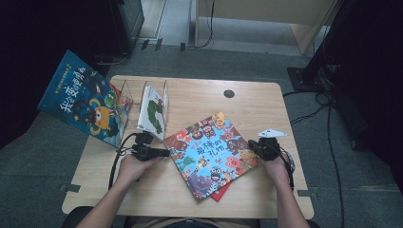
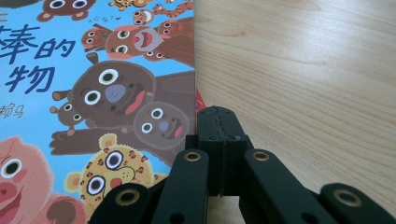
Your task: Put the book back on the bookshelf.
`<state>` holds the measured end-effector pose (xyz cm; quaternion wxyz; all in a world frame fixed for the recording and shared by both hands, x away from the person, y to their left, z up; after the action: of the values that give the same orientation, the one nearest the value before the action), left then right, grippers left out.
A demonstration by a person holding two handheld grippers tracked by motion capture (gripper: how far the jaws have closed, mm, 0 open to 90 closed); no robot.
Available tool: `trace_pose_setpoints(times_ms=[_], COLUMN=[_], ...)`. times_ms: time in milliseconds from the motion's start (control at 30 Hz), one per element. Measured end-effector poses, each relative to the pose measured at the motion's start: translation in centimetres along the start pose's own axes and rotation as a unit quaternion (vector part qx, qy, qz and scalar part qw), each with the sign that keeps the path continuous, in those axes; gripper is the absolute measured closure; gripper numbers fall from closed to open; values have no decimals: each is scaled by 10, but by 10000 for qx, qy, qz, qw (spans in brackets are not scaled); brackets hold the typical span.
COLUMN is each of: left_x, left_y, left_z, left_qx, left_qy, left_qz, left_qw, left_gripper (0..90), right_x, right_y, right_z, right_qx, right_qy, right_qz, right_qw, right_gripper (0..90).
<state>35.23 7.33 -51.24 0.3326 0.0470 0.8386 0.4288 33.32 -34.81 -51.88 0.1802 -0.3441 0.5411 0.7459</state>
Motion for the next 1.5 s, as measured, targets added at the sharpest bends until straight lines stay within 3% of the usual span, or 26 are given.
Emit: trace_pose_setpoints(times_ms=[100, 467, 533, 633, 767, 1033, 1500], left_x=[-3, -12, -12, -12, -11, -10, -13], left_y=[-1, -8, -8, -8, -7, -11, -18], left_z=[-2, -2, -2, -4, -8, -13, -22], left_qx=[-83, -69, -118, -33, -1, 101, 250], left_qy=[-138, -127, -144, -115, -147, -8, 147], left_qz=[60, 34, 49, 151, 185, 258, 308], left_qw=[9999, 9999, 9998, 9998, 9997, 9996, 9991], left_gripper=[760, 756, 742, 668, 637, 557, 455], right_x=[2, 7, 7, 5, 2, -1, 0], right_y=[2, 9, 9, 9, 10, 8, 8], right_z=[-1, -4, -4, -3, -1, 3, 3], right_qx=[-5, 0, -16, 0, -72, -208, -219], right_qy=[-8, -160, -187, -150, -143, -115, -129], right_qz=[3, 11, 31, -36, -122, -135, -118], right_qw=[10000, 9999, 9998, 9999, 9998, 9996, 9996], right_gripper=[900, 900, 900, 900, 900, 889, 831])
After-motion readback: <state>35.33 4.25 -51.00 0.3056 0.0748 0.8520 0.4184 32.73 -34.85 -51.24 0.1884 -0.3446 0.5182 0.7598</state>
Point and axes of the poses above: each handheld gripper's, and its own axes: y roughly backward along the jaws, x roughly out of its underside, z roughly to its left, the point moved 2 cm from there along -y, roughly forward along the jaws, and after that the axes turned 10 degrees about -y, right-handed, at the moved point
